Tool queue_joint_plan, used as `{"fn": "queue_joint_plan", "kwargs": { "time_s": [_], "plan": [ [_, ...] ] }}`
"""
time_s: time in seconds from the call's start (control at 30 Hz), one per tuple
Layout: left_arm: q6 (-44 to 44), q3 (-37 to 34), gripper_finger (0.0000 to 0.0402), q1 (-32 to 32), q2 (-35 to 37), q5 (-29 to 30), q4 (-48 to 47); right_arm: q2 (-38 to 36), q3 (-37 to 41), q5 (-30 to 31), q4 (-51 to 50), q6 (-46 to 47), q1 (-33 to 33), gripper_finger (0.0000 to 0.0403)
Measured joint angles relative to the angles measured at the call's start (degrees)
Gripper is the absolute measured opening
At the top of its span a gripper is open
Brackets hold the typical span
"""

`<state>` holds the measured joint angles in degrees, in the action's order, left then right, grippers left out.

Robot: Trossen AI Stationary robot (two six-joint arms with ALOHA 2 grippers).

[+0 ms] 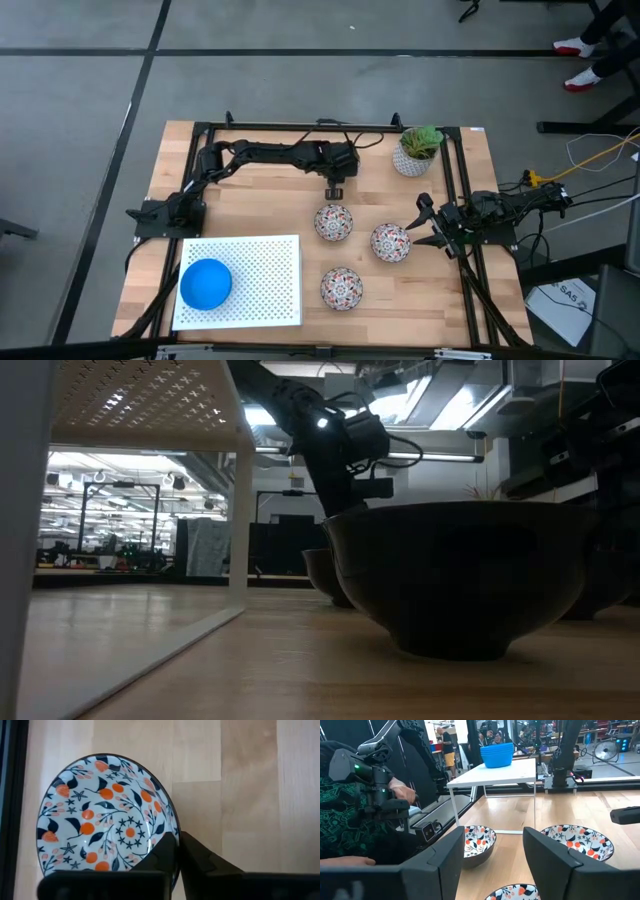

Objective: Pick & Place Mini bowls
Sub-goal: Put the orange patterned bowl on the shelf

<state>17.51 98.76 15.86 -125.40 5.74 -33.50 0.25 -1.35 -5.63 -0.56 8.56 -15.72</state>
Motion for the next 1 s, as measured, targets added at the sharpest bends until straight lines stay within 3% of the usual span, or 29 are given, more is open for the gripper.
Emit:
{"fn": "queue_joint_plan", "kwargs": {
  "time_s": [0.43,1.0],
  "plan": [
    [-1.7,-0.3,0.0005,-2.6,3.7,-0.3,-0.3,0.0,0.0,0.0,0.0,0.0,0.0,0.0200],
    [-1.3,-0.2,0.0004,-11.7,17.5,8.7,-1.4,0.0,0.0,0.0,0.0,0.0,0.0,0.0200]
  ]
}}
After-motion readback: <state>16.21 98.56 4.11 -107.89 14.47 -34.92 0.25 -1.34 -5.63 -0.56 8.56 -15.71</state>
